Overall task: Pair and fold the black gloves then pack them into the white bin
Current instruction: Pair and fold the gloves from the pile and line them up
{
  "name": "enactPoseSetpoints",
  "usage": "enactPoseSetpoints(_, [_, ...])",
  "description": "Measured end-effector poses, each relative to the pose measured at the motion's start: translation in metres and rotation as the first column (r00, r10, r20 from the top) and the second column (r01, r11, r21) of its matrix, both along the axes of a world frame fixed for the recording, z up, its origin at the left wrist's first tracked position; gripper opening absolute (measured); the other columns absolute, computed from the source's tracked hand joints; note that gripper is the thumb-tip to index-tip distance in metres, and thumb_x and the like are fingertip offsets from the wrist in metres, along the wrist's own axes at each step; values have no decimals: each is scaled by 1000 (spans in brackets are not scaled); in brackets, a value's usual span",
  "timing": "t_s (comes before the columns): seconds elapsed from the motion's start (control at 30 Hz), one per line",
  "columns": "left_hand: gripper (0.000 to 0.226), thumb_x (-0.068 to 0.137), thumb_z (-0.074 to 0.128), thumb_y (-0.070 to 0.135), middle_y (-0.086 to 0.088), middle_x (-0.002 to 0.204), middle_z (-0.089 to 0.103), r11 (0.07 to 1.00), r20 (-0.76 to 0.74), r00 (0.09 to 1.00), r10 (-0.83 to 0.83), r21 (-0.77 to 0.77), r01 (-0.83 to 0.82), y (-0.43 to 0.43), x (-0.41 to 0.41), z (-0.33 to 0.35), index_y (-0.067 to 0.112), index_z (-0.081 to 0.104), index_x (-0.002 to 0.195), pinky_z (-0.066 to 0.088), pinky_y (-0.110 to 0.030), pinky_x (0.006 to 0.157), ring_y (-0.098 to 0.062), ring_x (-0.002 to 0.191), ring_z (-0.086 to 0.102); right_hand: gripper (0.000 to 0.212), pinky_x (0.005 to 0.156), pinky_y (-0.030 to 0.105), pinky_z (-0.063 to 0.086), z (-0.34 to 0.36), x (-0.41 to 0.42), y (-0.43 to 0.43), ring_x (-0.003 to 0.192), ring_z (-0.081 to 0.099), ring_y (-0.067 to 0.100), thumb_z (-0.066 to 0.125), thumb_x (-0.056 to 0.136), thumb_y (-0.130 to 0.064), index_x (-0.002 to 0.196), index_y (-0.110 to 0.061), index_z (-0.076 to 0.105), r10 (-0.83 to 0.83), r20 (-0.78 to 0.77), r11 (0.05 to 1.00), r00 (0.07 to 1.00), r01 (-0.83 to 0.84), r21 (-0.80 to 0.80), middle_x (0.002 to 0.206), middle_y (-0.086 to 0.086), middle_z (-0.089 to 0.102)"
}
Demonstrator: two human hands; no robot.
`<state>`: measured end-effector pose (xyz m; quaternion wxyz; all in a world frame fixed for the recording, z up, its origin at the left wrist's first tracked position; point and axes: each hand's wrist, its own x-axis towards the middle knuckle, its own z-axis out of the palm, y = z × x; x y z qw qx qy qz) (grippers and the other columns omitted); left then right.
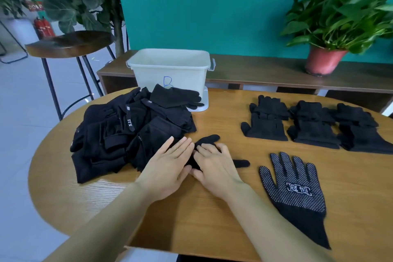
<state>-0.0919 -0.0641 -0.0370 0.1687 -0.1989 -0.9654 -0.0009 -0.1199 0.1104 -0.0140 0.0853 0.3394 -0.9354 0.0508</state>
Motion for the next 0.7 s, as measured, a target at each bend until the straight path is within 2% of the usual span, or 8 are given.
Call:
enactPoseSetpoints(0.17, [60,94,29,35,-6,153,40,998,14,1000,-25,50,24,-5,-6,-5,7,45,145,3,-36,119,-15,145,29,30,105,44,32,-9,-4,-5,117,57,23,46,96,-30,101,-13,70,5,-49,1000,999,-4,16,113,4,70])
enactPoseSetpoints(0.3, [63,87,28,29,-6,152,41,999,25,1000,-12,32,11,-4,-5,-5,8,48,143,1,-36,119,-15,144,31,10,97,46,45,-10,-4,-3,98,68,19,65,85,-21,77,-18,71,-13,-72,999,997,11,-36,84,-2,72])
enactPoseSetpoints(0.37, [56,90,36,25,-6,150,45,999,13,1000,5,32,-6,-2,-5,-2,9,51,141,3,-36,119,-15,143,35,16,106,48,36,-7,-2,0,107,65,18,57,91,-19,83,-17,71,-12,-45,998,999,9,-69,91,-2,72])
enactPoseSetpoints(0.47, [49,90,63,22,-7,147,49,999,-31,1000,6,45,-5,2,-2,6,11,56,138,6,-39,118,-17,140,40,30,116,40,13,2,5,10,126,53,13,41,101,-22,112,-20,69,-15,7,994,1000,16,-110,118,-5,69])
enactPoseSetpoints(0.57, [46,86,73,26,-6,144,53,997,-57,998,30,73,-26,7,6,17,15,63,129,2,-40,118,-16,138,45,32,116,35,12,16,17,22,126,51,9,40,103,-22,125,-23,64,-9,33,976,999,16,-219,124,-8,66])
enactPoseSetpoints(0.63, [32,84,76,25,-6,140,57,992,-69,997,40,122,-32,11,13,27,19,71,116,-3,-37,119,-16,134,50,31,115,33,13,26,24,31,124,54,9,43,102,-20,124,-24,65,-13,35,954,999,23,-298,122,-7,67])
enactPoseSetpoints(0.7, [19,89,70,24,-3,144,54,974,-72,996,51,224,-34,17,22,42,20,72,108,-10,-33,119,-13,136,46,28,112,30,15,36,30,40,121,55,9,47,101,-19,120,-24,67,-35,31,928,999,44,-370,119,-6,69])
